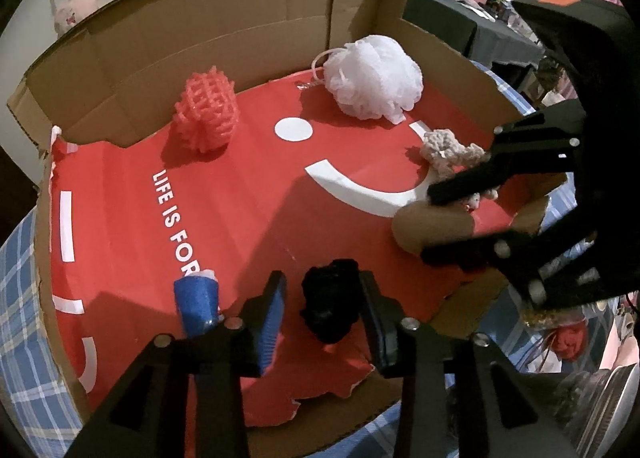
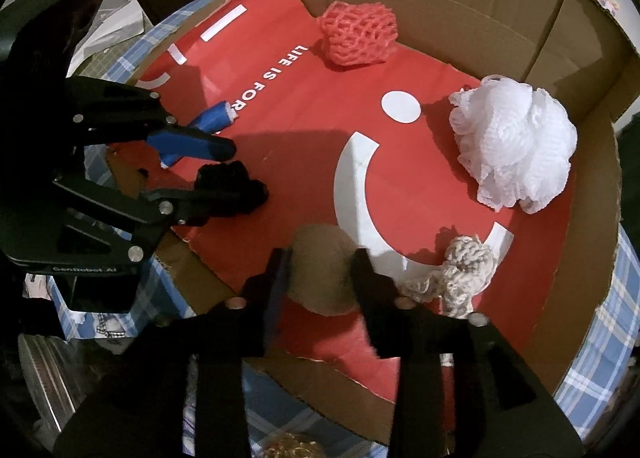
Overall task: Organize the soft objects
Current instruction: 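Open the left tool releasing the black ball while the right tool releases the tan disc, then withdraw both open tools from the box back over the table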
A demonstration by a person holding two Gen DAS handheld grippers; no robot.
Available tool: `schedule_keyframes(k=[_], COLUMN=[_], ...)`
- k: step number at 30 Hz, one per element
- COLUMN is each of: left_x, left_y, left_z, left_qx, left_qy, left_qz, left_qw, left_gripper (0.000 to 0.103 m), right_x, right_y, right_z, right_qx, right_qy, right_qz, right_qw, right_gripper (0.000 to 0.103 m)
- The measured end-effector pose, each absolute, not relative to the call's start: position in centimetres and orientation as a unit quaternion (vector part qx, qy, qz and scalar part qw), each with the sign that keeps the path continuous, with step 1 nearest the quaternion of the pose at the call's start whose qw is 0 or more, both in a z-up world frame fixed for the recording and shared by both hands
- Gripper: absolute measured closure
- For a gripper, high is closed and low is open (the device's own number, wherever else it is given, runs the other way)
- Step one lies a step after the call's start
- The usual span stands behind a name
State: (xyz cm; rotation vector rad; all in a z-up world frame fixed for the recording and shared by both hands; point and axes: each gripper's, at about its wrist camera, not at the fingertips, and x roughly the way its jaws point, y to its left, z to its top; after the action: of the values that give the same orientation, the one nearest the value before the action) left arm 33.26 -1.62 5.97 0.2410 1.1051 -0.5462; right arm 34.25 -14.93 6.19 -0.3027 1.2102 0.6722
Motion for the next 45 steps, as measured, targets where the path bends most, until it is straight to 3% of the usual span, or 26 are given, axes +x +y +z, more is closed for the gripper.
schedule_keyframes(k=[1,11,18,21,26,31,35,45], left_x=[33.3,32.6,29.9,27.9,23.3,18.9,14.9,8.4], left_y=[-1.5,-0.2,0.7,1.1,2.1,2.7,2.9,4.0], left_z=[6.0,7.9,11.3,13.1,16.4,18.7,20.0,18.8], left_qx=[0.111,0.087,0.066,0.056,0.029,0.026,0.028,-0.007], left_qy=[0.517,0.499,0.468,0.443,0.393,0.344,0.293,0.234], left_qz=[-0.254,-0.245,-0.240,-0.239,-0.241,-0.233,-0.212,-0.156], left_qw=[0.810,0.827,0.848,0.862,0.887,0.909,0.932,0.960], left_gripper=[0.056,0.035,0.026,0.018,0.007,0.000,0.000,0.000], right_x=[34.3,33.6,31.5,29.7,25.7,20.8,16.9,7.7], right_y=[-15.0,-15.8,-17.1,-17.9,-19.0,-19.7,-19.9,-19.4], right_z=[6.3,8.2,11.4,13.6,17.2,20.3,21.8,21.5], right_qx=[-0.139,-0.133,-0.114,-0.101,-0.090,-0.080,-0.085,-0.105], right_qy=[0.554,0.532,0.506,0.485,0.441,0.389,0.344,0.243], right_qz=[0.307,0.294,0.275,0.269,0.254,0.236,0.216,0.156], right_qw=[0.761,0.783,0.810,0.826,0.856,0.887,0.910,0.952], right_gripper=[0.041,0.041,0.041,0.032,0.027,0.022,0.012,0.006])
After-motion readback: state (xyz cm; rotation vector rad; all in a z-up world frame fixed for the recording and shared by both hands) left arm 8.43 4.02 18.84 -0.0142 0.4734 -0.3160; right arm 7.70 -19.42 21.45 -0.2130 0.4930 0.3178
